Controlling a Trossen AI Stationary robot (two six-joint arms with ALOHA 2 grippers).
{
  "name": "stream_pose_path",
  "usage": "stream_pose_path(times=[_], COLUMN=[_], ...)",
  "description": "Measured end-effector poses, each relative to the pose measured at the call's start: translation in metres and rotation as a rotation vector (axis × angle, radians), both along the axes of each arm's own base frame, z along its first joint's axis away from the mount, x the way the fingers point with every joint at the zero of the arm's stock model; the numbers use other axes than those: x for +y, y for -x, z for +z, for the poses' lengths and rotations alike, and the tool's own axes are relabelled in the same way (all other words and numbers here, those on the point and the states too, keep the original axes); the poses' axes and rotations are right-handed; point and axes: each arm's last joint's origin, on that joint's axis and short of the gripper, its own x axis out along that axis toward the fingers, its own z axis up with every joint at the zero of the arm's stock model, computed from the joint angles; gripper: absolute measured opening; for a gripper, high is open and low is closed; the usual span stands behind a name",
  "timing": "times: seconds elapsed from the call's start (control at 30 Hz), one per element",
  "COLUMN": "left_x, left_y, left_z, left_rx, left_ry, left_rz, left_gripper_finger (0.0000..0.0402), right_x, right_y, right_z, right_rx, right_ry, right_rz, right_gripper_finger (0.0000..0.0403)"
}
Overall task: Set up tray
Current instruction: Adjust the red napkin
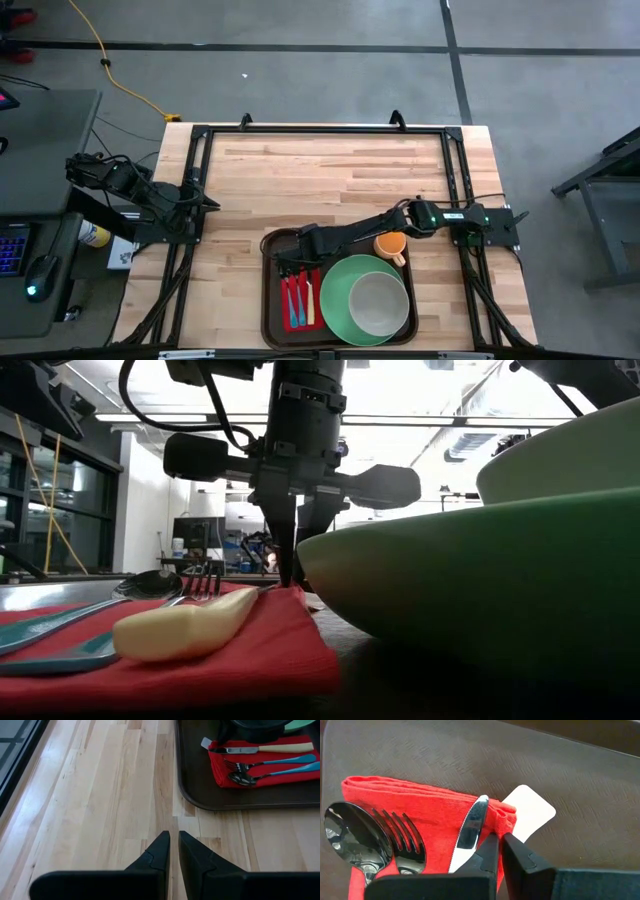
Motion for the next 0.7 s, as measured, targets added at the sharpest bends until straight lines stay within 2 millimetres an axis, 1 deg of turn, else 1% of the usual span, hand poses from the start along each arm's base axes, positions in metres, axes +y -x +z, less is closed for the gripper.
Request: stream_pose_path(times=[0.3,0.4,0.5,0.7], left_x=[0.0,0.0,0.0,0.0], left_y=[0.0,0.0,0.0,0.0], left_z=[0.0,0.0,0.0,0.0], left_rx=[0.0,0.0,-0.001,0.0], left_ry=[0.0,0.0,0.0,0.0], left_rz=[0.0,0.0,0.0,0.0], left_gripper_finger=[0.0067,0.0067,0.0067,0.0067], right_x=[0.004,0.005,0.006,0.006], right_y=[0.001,0.0,-0.001,0.001], right_z=[0.0,0.0,0.003,0.013], right_rx=[0.001,-0.014,-0.033,-0.056], right_ry=[-0.009,-0.006,0.006,0.019], right_rz=[0.009,0.021,0.026,0.025], right_gripper_finger=[0.0001,0.0007,0.0025,0.0088])
